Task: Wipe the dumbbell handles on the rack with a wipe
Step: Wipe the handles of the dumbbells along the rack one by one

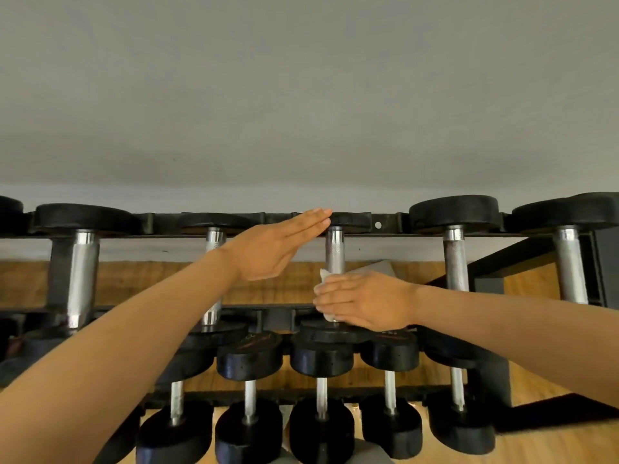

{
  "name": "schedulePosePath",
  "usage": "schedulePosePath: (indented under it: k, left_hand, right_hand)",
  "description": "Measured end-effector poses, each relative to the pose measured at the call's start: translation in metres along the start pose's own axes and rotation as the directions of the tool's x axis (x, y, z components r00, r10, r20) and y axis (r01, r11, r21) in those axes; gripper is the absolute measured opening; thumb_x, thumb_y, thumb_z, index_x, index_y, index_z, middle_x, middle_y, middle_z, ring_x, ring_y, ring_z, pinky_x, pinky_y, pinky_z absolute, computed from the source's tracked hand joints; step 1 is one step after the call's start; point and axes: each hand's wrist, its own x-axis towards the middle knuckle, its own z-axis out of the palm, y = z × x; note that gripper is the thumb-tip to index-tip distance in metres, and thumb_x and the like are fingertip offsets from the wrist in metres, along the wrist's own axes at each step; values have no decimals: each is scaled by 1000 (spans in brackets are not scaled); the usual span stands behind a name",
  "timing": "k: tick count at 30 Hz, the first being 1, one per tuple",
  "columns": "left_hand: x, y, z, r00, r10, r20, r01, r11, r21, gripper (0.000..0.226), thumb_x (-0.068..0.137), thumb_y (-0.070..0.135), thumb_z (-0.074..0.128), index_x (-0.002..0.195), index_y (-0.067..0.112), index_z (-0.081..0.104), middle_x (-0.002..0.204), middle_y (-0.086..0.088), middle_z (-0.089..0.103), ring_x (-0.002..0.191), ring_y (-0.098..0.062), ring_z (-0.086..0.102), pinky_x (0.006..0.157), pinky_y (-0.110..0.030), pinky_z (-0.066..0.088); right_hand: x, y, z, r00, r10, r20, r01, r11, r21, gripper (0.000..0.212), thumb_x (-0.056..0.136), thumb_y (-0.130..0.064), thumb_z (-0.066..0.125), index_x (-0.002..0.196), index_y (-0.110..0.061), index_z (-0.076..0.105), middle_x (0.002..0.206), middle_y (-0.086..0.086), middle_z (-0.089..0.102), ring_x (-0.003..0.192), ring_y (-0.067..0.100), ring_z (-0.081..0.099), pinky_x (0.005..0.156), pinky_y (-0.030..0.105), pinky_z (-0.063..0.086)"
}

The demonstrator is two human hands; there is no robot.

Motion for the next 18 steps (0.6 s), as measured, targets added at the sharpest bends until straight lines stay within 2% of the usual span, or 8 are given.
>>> schedulePosePath:
  k: [3,5,6,8,10,12,15,18]
  left_hand:
    - [2,4,0,1000,-10,-19,10,1000,-17,67,93,6,31,157,15,11,165,0,8,149,-17,20,77,-20,57]
    - [3,5,1,999,-11,-36,11,1000,11,64,92,3,33,154,6,22,163,-8,18,145,-18,26,79,1,41]
    - [3,4,2,999,-6,-45,7,1000,27,62,92,5,31,153,5,24,162,-9,21,144,-18,28,82,4,36]
    - [4,3,4,998,2,-64,1,999,47,63,92,9,27,154,8,18,163,-6,17,145,-16,25,81,-5,44]
    - [3,3,7,998,8,-61,-6,999,32,66,92,9,22,155,17,8,164,7,5,147,-13,18,76,-26,59]
    - [3,3,7,999,5,-39,-5,1000,6,70,92,5,24,155,24,1,162,18,-6,148,-12,14,65,-33,60]
    - [5,3,5,1000,-6,-14,6,1000,-18,89,90,-10,39,153,32,-6,161,24,-16,150,-17,15,67,-36,60]
    - [4,1,8,1000,1,-18,-1,1000,-3,81,92,-5,34,154,31,-5,162,21,-12,151,-16,13,74,-40,60]
  right_hand:
    - [12,22,-15,994,-83,75,90,991,-95,45,102,-30,33,124,-9,66,127,8,65,124,22,56,119,30,18]
    - [27,34,-26,1000,7,17,-3,980,-201,52,105,-32,26,110,-10,72,111,9,71,110,27,64,111,36,34]
    - [33,37,-28,996,82,-26,-86,969,-233,58,106,-33,21,101,-10,74,103,8,72,103,29,66,106,37,39]
    - [39,32,-25,975,188,-115,-212,944,-253,56,105,-30,24,88,-9,74,92,8,71,96,30,66,105,36,37]
    - [35,18,-15,967,213,-141,-242,940,-241,44,101,-26,36,87,-8,73,92,8,70,97,30,65,111,37,31]
    - [24,7,-7,993,111,-47,-117,980,-162,37,102,-25,39,96,-10,73,98,7,69,103,28,62,115,37,28]
    - [15,6,-10,992,-78,96,85,994,-70,39,102,-28,37,115,-13,70,114,4,69,114,23,58,118,36,23]
    - [22,23,-20,994,-55,96,66,991,-118,52,106,-36,25,108,-15,72,108,4,69,107,24,62,113,35,30]
